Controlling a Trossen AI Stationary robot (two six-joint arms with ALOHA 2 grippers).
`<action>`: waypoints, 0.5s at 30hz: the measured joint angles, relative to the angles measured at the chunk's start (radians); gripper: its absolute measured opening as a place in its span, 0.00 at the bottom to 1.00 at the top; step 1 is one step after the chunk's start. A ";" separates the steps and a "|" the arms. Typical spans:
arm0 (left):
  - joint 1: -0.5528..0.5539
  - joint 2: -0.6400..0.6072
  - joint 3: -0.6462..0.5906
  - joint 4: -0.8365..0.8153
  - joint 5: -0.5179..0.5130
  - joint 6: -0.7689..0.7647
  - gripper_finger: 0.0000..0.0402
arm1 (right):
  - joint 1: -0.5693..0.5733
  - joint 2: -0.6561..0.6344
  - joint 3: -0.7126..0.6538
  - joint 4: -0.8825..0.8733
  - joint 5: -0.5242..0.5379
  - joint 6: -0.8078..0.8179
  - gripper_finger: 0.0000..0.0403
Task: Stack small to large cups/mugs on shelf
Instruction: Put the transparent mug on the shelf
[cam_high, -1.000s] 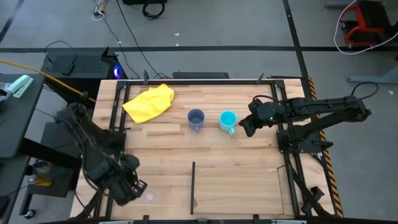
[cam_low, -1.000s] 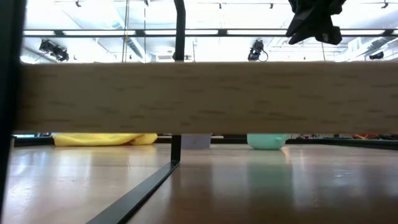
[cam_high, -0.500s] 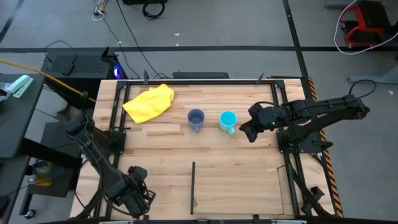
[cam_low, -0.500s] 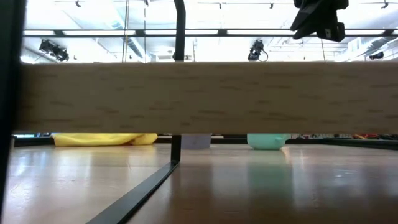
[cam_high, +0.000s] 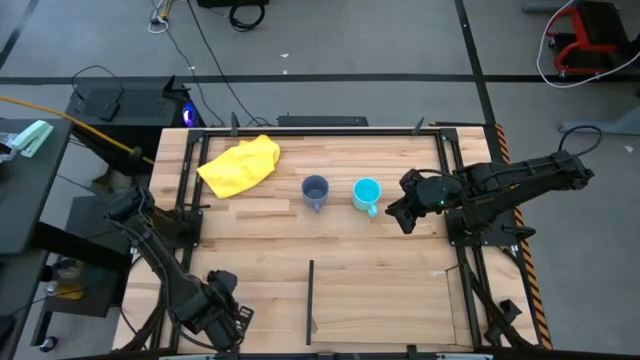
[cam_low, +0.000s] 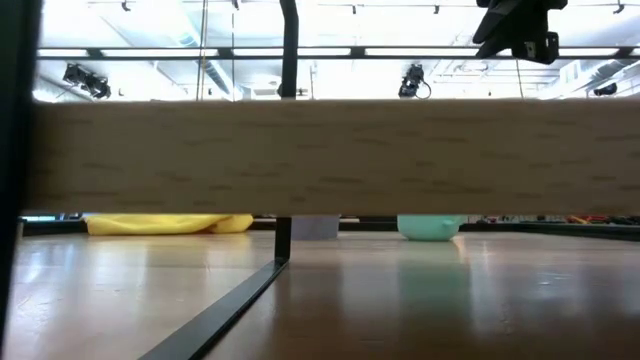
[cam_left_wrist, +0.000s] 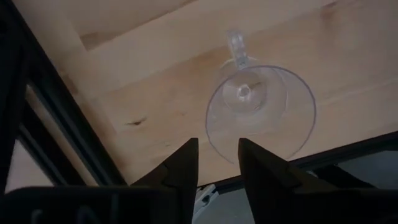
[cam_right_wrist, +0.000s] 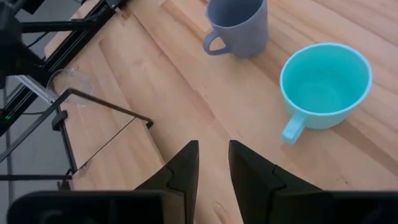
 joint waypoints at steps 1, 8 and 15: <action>0.000 0.000 -0.017 0.019 0.003 -0.014 0.31 | 0.004 0.000 0.000 0.000 0.000 0.000 0.24; 0.000 0.001 -0.105 0.121 0.042 -0.077 0.31 | 0.026 0.000 0.000 0.000 0.000 0.000 0.24; 0.009 0.000 -0.173 0.211 0.059 -0.081 0.27 | 0.028 0.000 0.000 0.000 0.001 0.000 0.24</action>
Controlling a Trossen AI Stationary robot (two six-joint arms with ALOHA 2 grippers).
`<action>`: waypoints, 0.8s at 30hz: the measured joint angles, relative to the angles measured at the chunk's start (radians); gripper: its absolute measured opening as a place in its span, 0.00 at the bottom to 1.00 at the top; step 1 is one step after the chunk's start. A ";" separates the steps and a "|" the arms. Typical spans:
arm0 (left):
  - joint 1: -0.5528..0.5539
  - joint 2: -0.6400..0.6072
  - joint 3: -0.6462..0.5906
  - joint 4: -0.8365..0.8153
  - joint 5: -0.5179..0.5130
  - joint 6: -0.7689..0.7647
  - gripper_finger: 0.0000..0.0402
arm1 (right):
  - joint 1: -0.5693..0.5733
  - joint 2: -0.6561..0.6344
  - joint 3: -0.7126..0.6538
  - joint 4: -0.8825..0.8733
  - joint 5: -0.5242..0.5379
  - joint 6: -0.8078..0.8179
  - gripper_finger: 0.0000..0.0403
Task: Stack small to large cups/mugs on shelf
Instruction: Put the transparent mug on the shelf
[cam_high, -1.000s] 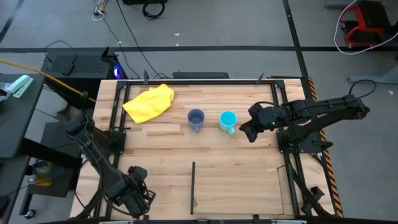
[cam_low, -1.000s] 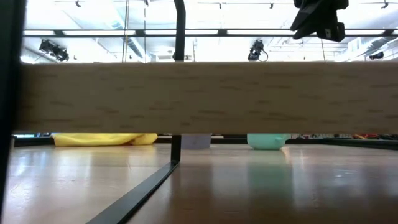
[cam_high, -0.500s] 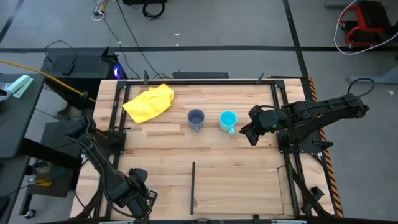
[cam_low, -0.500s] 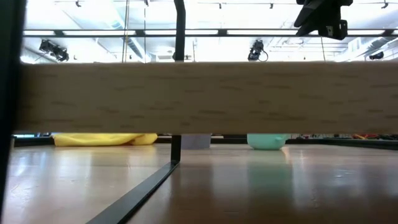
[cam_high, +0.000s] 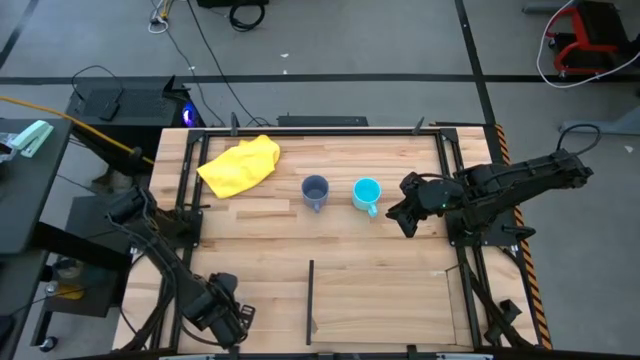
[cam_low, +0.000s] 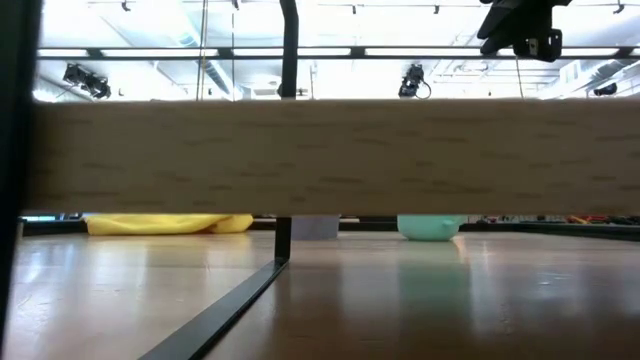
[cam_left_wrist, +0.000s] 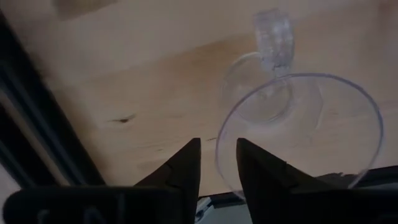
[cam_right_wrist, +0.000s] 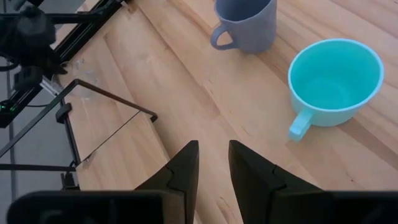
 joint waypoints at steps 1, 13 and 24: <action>0.006 0.000 -0.016 0.028 0.004 0.009 0.26 | 0.000 0.000 0.000 0.000 0.000 0.000 0.24; 0.118 -0.006 -0.078 0.046 0.010 0.195 0.02 | 0.000 0.000 0.000 0.000 0.000 0.011 0.24; 0.325 -0.061 0.106 -0.325 -0.036 0.584 0.02 | 0.000 0.000 0.000 -0.001 0.000 -0.003 0.24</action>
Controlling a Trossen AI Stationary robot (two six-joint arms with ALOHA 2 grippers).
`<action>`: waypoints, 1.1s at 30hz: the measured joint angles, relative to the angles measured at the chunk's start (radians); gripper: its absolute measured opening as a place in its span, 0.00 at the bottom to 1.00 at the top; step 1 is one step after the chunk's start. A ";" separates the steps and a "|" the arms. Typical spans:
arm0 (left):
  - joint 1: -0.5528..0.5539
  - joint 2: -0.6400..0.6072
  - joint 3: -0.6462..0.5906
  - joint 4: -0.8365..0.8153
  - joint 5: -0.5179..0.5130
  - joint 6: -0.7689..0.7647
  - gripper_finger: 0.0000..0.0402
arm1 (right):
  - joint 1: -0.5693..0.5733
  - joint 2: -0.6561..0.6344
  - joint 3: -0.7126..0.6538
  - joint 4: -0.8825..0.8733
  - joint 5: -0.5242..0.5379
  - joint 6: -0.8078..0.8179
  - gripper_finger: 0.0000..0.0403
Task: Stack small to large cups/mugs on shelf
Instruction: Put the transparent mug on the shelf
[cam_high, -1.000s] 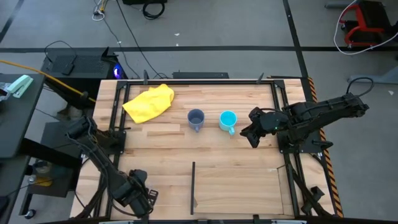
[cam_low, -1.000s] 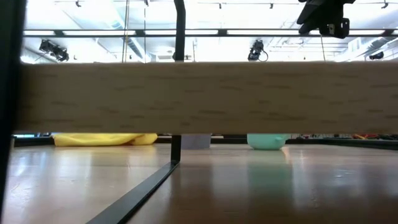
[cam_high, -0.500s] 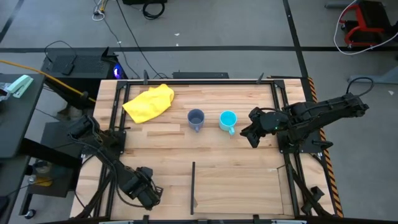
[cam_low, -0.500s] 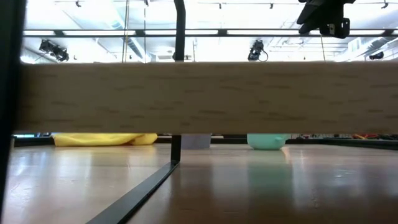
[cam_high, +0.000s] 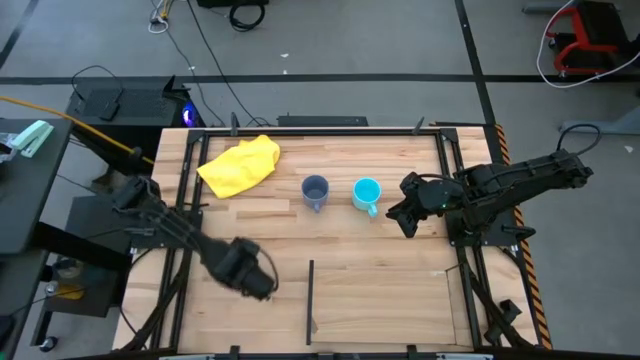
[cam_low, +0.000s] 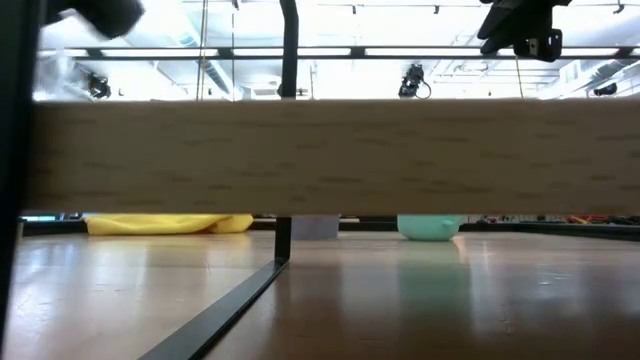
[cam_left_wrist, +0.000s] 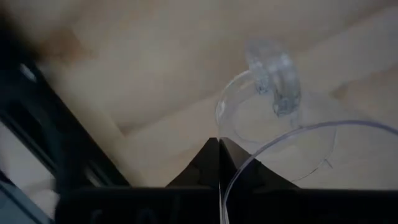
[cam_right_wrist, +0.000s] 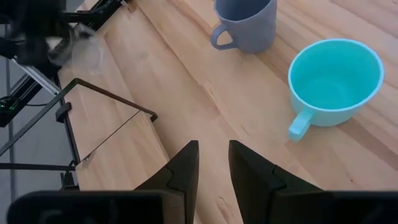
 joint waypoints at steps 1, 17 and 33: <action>0.031 -0.013 0.024 -0.038 -0.017 0.038 0.02 | 0.000 0.000 0.000 -0.003 0.000 -0.002 0.24; 0.544 0.062 0.529 -0.081 -0.226 0.739 0.01 | 0.039 -0.045 0.000 -0.372 -0.016 0.236 0.24; 0.594 0.619 0.986 -0.037 -0.026 1.055 0.01 | 0.203 -0.054 0.000 -0.576 0.018 0.553 0.20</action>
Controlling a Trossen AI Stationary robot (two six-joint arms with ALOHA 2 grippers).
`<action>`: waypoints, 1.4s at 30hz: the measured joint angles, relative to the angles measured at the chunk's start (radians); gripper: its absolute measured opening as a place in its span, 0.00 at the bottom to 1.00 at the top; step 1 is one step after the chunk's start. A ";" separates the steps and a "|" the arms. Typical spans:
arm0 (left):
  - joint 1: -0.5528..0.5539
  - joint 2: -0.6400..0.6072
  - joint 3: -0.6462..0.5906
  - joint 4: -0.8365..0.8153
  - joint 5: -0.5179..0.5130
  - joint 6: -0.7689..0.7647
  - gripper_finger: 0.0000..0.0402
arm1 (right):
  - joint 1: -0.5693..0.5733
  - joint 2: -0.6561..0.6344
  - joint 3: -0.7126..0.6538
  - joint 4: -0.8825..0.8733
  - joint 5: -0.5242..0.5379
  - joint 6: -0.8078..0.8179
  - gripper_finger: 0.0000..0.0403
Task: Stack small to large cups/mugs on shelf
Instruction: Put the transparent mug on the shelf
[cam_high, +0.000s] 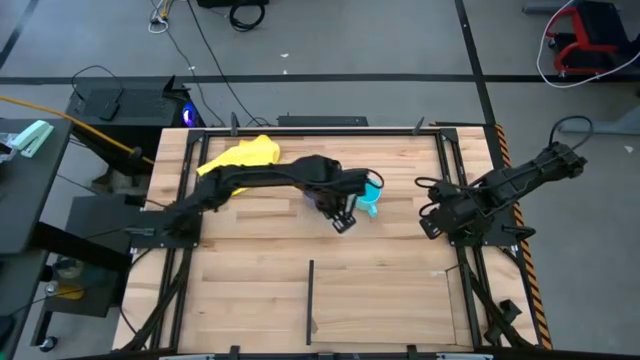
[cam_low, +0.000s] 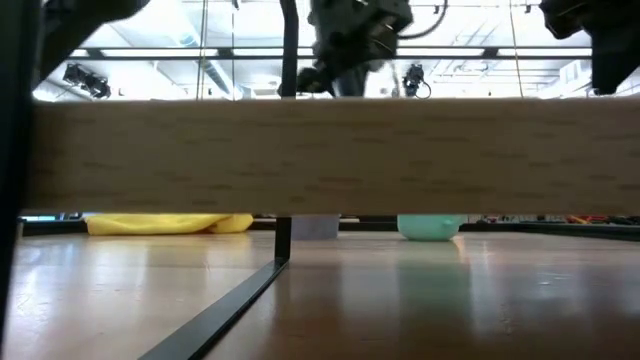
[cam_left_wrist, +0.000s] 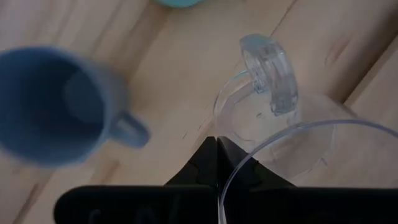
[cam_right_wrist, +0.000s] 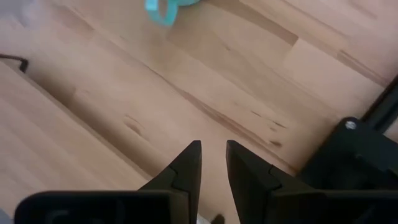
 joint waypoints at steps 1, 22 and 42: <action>-0.002 0.021 0.022 0.004 0.006 0.000 0.01 | 0.000 0.007 0.000 0.007 0.005 0.001 0.20; -0.048 0.113 -0.027 0.055 0.036 -0.053 0.02 | 0.000 0.196 0.000 0.142 0.034 -0.077 0.21; -0.049 0.168 -0.028 -0.017 -0.026 -0.045 0.02 | 0.000 0.233 -0.001 0.166 0.071 -0.105 0.21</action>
